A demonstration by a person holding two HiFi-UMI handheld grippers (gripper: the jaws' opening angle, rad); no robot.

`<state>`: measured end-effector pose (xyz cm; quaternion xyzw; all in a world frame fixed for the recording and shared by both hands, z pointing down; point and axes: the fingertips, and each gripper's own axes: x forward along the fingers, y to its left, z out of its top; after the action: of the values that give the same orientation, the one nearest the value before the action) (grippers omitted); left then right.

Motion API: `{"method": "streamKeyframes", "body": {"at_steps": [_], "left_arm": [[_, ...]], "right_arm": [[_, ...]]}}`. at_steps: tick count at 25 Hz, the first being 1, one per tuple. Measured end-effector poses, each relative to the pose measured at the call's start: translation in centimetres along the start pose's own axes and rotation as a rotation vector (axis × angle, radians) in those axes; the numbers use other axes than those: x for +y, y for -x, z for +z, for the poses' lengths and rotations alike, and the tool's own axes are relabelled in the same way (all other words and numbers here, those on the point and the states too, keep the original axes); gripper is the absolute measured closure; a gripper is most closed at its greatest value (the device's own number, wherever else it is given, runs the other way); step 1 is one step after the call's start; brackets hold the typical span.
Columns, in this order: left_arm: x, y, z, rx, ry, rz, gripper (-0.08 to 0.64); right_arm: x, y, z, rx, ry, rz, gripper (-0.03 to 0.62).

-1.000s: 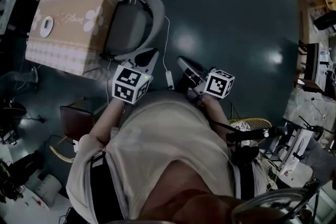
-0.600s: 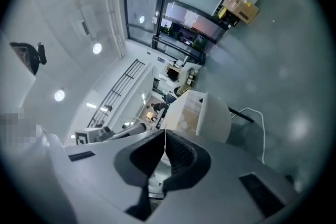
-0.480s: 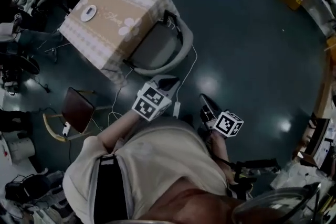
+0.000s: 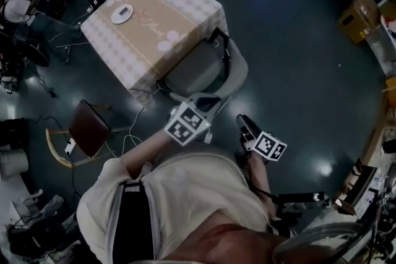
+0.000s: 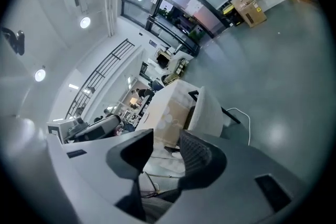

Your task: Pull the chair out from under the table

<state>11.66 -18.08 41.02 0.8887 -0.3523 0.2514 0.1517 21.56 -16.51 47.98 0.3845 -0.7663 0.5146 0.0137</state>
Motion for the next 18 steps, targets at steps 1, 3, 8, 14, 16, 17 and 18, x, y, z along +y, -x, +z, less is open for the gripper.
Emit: {"method": "streamKeyframes", "body": {"at_steps": [1, 3, 8, 14, 16, 17, 18], "left_arm": [[1.1, 0.5, -0.1, -0.006, 0.013, -0.008, 0.552], [3.5, 1.3, -0.2, -0.019, 0.026, -0.02, 0.552], [10.1, 1.7, -0.8, -0.051, 0.037, 0.01, 0.552], [12.8, 1.9, -2.9, -0.028, 0.084, -0.025, 0.552], [13.2, 1.9, -3.8, -0.019, 0.11, -0.033, 0.552], [13.4, 1.9, -4.2, -0.017, 0.122, -0.036, 0.552], [13.6, 1.9, -4.6, -0.017, 0.134, -0.037, 0.552]], "right_arm": [[0.4, -1.0, 0.0, 0.001, -0.008, -0.013, 0.435], [0.8, -3.3, 0.2, -0.003, -0.01, -0.047, 0.398], [-0.3, -10.2, 1.5, 0.022, -0.017, -0.133, 0.318], [-3.9, -14.0, 1.7, 0.099, -0.007, -0.293, 0.295], [-5.4, -14.8, 1.9, 0.128, 0.003, -0.351, 0.295], [-6.2, -15.2, 2.1, 0.138, 0.0, -0.375, 0.295], [-6.8, -15.5, 2.3, 0.144, -0.004, -0.397, 0.292]]}}
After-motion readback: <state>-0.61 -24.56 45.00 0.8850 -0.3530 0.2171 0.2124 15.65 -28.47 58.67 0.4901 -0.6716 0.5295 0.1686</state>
